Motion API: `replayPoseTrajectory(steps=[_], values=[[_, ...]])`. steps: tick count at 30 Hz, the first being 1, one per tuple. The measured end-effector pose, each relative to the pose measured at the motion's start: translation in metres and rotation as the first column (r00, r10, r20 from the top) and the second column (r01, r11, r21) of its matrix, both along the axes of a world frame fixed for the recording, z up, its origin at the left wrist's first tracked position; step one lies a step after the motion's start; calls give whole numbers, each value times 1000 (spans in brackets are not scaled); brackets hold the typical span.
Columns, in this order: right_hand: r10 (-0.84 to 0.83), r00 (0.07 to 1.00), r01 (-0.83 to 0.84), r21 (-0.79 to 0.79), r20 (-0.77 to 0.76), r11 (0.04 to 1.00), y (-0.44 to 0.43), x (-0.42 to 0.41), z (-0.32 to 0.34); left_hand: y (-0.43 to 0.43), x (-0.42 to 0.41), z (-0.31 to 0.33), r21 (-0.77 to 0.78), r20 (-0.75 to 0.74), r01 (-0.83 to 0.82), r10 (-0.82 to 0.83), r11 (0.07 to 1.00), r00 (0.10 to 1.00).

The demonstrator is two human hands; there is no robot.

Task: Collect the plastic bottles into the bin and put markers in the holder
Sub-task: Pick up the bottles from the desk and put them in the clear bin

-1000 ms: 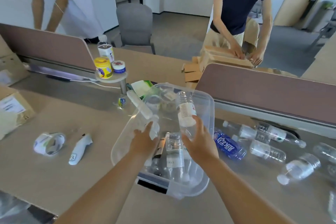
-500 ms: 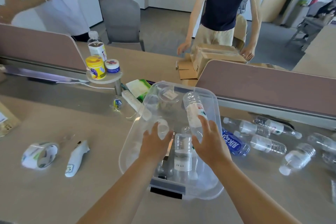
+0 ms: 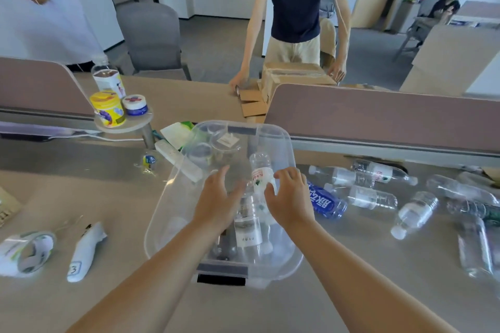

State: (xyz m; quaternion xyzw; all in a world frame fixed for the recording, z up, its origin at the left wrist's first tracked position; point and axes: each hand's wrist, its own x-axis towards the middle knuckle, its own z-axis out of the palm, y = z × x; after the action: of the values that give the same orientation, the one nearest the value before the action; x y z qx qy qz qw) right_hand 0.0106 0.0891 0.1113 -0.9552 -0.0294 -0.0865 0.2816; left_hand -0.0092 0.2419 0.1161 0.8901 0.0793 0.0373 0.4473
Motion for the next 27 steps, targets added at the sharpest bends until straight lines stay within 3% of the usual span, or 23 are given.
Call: replayPoseTrajectory(steps=[7,11,17,21,27], values=[[-25,1000,24,-81,-17,996,-44,3,9,-68,22,48,20,89,100,-102,995,991],[-102,988,70,-250,-115,966,-124,-1,3,-111,30,57,44,114,160,-165,986,980],[-389,870,269,-370,-304,889,-258,-40,-10,-199,43,53,7,51,255,-255,967,966],[-513,793,408,-339,-329,848,-338,-57,-11,-277,55,42,15,3,364,-364,931,931],[-643,695,663,-61,-321,747,-433,-64,-24,-393,63,1,127,-121,512,-499,849,858]])
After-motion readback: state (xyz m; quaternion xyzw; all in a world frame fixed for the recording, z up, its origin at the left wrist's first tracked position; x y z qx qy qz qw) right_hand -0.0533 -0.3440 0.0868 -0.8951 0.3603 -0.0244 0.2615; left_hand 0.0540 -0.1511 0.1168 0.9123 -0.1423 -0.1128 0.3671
